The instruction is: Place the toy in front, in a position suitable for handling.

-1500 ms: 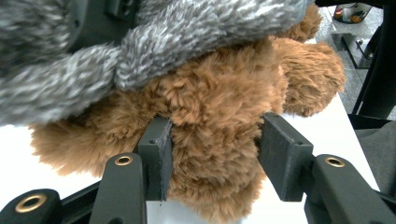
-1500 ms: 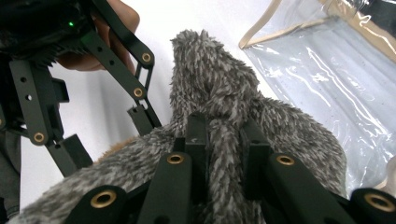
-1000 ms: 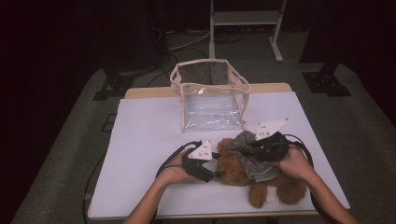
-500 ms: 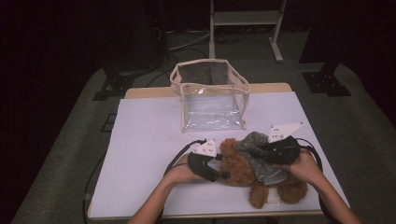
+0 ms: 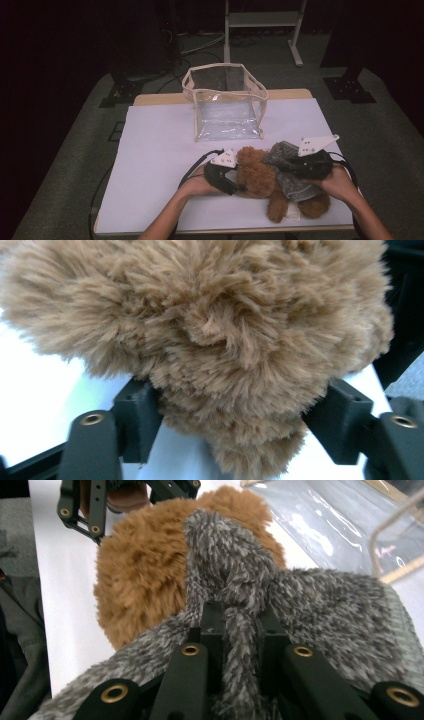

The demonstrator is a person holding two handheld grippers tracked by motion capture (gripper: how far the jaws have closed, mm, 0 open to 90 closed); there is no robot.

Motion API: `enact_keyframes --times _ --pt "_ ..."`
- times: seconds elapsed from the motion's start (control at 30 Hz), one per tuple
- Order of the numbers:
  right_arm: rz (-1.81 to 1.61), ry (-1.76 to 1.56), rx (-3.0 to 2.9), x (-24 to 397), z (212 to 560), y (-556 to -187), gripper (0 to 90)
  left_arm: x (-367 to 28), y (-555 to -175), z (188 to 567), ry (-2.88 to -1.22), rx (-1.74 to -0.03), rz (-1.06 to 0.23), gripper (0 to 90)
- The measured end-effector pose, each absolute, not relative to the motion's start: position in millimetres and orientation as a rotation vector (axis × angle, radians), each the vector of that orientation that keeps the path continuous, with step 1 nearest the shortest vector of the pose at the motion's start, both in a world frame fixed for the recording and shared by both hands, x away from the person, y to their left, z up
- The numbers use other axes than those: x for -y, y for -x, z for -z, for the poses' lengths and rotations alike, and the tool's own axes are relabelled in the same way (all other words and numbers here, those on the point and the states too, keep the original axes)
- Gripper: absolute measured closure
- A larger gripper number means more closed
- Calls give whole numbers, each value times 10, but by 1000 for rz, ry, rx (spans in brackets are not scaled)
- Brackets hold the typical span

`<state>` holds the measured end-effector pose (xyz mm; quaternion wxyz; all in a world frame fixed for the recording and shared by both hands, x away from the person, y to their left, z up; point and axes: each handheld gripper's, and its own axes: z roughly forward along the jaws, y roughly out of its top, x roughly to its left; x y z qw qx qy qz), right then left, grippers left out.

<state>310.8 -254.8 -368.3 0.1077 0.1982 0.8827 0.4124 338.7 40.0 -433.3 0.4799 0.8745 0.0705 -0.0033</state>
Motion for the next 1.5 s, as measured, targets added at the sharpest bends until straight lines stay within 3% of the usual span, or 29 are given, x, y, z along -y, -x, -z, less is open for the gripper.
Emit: enact_keyframes --times 0.17,0.5,0.77,1.0,1.5 --pt "-1292 -528 -2603 2365 3668 -3132 786 -526 -3315 4201 -2110 -168 -18 369" --pt "-1614 -495 -2493 2041 3553 -3209 785 -1105 -3203 3640 -2093 -180 -171 369" --pt "-1550 -440 -2509 2117 3226 -3185 783 -973 -3186 3594 -2045 -157 -188 367" --pt "-1472 -284 -2564 1812 2843 -3188 782 -806 -3163 3519 -2032 -114 -203 366" --pt "-1352 -221 -2677 1600 2872 -3190 779 -721 -3174 3576 -2041 -109 -211 369"
